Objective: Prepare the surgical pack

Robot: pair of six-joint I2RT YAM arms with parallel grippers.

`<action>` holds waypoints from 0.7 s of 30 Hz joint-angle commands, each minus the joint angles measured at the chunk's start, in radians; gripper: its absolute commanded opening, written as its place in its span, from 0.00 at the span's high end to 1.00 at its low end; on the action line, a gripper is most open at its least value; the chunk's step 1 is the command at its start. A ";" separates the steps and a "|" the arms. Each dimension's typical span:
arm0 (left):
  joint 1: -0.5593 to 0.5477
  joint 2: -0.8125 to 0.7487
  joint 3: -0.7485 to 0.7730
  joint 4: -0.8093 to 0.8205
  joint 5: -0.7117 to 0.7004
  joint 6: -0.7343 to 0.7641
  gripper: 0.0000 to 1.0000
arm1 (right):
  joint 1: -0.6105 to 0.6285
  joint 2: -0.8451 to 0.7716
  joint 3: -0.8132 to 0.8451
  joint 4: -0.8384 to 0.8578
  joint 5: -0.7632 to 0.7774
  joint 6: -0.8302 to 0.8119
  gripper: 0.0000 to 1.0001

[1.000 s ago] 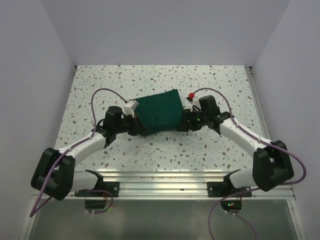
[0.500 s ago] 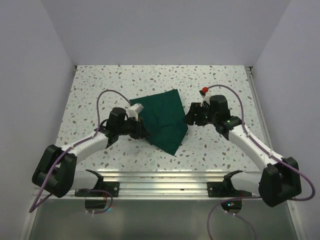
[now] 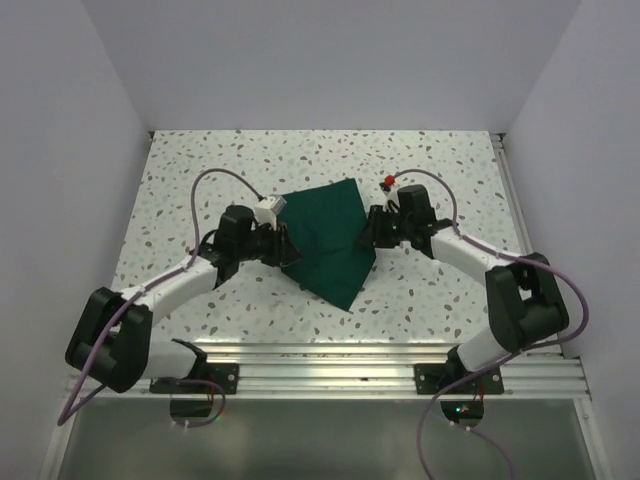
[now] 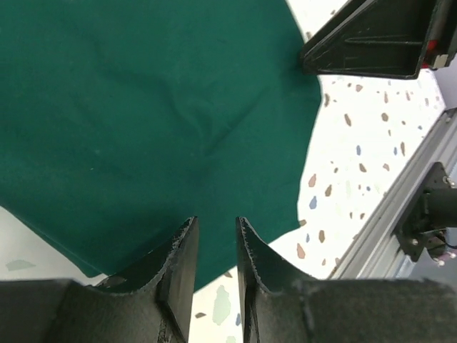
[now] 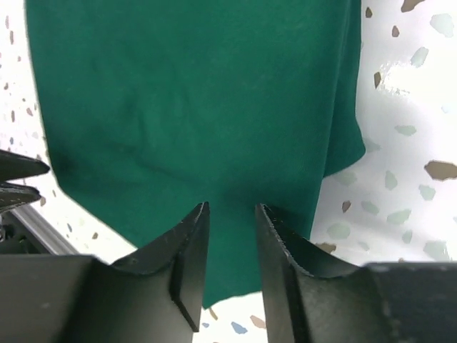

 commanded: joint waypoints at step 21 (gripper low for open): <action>-0.009 0.093 -0.153 0.130 -0.298 -0.028 0.76 | -0.083 0.282 0.121 0.065 0.186 0.083 0.73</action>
